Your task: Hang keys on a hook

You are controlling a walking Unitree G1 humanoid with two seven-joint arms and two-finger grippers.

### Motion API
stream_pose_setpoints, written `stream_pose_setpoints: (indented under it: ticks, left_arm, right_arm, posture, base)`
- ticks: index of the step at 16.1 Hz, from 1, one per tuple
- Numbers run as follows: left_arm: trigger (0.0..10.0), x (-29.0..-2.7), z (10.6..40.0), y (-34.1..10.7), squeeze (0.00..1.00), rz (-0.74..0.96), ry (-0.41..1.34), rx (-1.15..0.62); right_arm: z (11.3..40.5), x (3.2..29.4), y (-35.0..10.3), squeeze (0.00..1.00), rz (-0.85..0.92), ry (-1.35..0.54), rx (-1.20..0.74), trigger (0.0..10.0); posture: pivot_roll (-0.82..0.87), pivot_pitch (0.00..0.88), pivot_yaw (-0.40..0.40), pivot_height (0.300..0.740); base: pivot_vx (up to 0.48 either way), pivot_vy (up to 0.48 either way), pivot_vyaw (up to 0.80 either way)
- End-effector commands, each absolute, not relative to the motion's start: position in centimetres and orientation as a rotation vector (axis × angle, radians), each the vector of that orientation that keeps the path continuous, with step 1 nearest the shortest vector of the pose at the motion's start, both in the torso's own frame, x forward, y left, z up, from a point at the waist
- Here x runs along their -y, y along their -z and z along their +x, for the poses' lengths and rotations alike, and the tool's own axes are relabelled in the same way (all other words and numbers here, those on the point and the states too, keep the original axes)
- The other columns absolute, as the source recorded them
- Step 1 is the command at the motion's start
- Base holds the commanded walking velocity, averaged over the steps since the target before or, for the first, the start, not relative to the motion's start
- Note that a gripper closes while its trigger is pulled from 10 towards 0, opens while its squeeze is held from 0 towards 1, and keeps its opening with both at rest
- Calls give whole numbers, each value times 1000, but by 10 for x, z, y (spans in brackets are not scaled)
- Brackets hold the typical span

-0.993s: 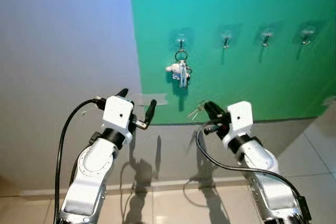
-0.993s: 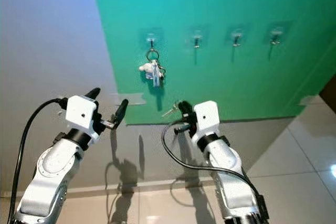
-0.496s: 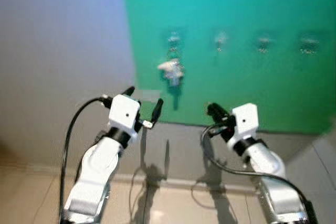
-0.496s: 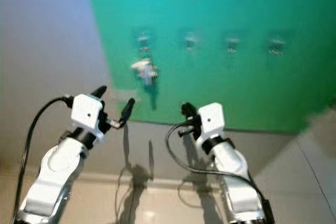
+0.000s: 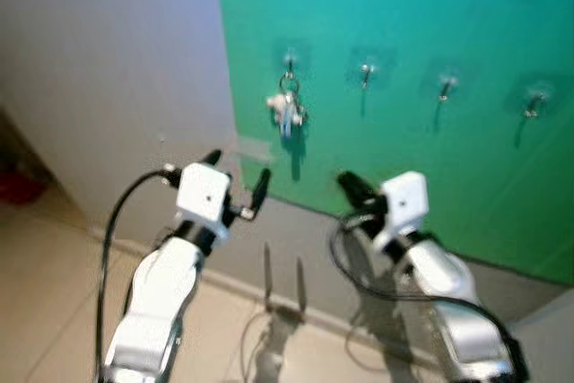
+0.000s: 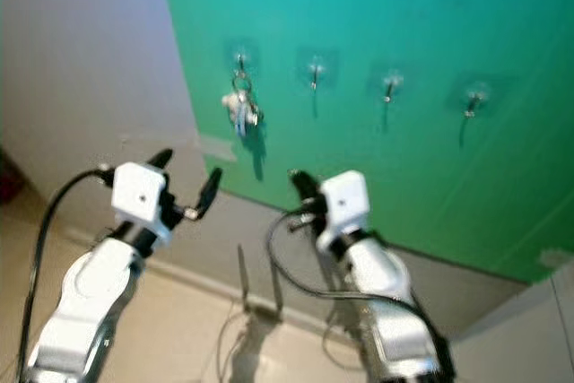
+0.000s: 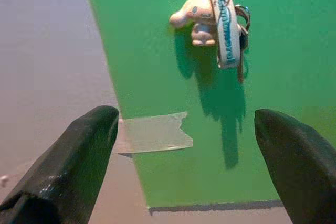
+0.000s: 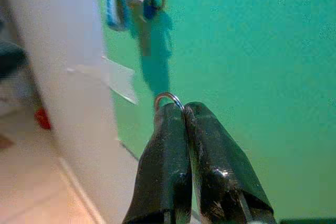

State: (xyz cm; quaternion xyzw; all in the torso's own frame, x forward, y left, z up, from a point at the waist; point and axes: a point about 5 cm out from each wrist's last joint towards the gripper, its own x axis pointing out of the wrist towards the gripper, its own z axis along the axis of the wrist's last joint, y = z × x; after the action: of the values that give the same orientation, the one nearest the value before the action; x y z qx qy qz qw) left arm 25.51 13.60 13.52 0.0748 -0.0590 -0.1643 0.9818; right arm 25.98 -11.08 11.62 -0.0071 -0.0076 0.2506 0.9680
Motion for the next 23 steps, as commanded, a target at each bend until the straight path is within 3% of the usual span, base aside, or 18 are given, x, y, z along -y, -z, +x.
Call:
stream_pose_setpoints:
  ticks: [1,23]
  left_arm:
    - [10000,-135,257,-140,0,148,331,141]
    - [10000,-115,244,-155,0,146,642,210]
  right_arm:
    - [260,114,-121,0,0,-502,36,10000]
    - [287,108,-208,0,246,-534,293,10000]
  posture:
    - [-49,0,15,740]
    - [-42,0,28,740]
  base:
    - [0,0,0]
    - [0,0,0]
